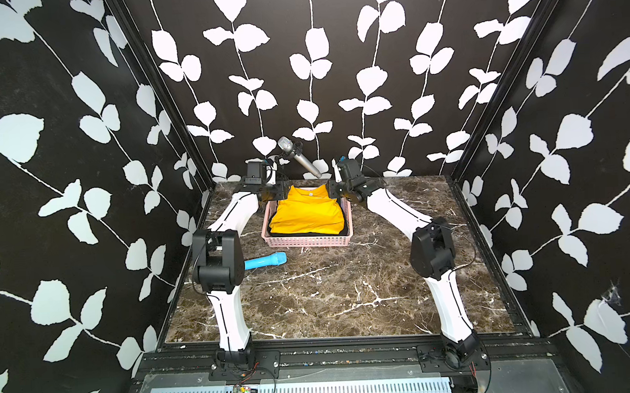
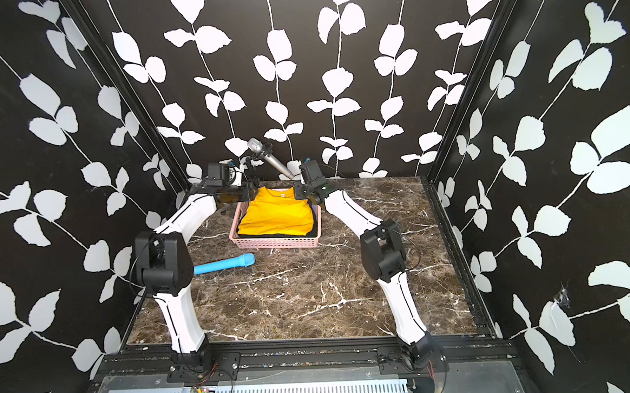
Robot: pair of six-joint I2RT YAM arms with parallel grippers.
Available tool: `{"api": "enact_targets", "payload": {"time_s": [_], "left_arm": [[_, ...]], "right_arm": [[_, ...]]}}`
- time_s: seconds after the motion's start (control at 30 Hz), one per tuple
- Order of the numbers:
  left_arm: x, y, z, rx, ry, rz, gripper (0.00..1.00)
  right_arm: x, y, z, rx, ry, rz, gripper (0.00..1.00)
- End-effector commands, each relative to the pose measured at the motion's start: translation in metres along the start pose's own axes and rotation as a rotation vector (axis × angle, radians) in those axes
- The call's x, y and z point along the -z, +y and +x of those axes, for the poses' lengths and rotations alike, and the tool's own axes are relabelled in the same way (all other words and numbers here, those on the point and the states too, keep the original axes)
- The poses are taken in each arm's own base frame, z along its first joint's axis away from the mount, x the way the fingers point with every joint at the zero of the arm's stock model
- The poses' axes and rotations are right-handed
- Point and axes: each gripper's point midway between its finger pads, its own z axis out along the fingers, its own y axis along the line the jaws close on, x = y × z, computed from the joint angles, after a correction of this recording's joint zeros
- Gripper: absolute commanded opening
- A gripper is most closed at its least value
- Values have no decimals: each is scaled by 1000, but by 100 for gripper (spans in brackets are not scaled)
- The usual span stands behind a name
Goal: Put the folded t-shirts into the basket
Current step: Place the T-shirt in the bin.
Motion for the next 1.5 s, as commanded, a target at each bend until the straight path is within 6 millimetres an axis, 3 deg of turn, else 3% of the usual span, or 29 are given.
{"api": "enact_targets", "payload": {"time_s": [0.0, 0.23, 0.37, 0.47, 0.63, 0.8, 1.0, 1.17, 1.47], "left_arm": [[-22, -7, 5, 21, 31, 47, 57], [-57, 12, 32, 14, 112, -21, 57], [-60, 27, 43, -3, 166, -104, 58], [-48, 25, 37, -10, 153, -117, 58], [-10, 4, 22, -33, 80, -102, 60], [25, -11, 32, -17, 11, -68, 61], [43, -29, 72, -12, 30, -5, 62], [42, -24, 119, -11, 102, -17, 62], [32, -4, 175, 28, 226, -82, 62]], "right_arm": [[-24, -6, 14, -27, 37, -2, 39], [-59, -35, 52, -78, 134, 60, 37], [-64, -44, 64, -83, 197, 72, 39], [-50, -39, 49, -63, 186, 56, 41], [-4, -15, 18, -31, 115, -30, 46], [29, 5, 24, -6, 99, -103, 49], [50, 33, 61, 18, 156, -177, 49], [48, 48, 102, 17, 240, -218, 46], [23, 22, 175, -18, 413, -145, 40]]}}
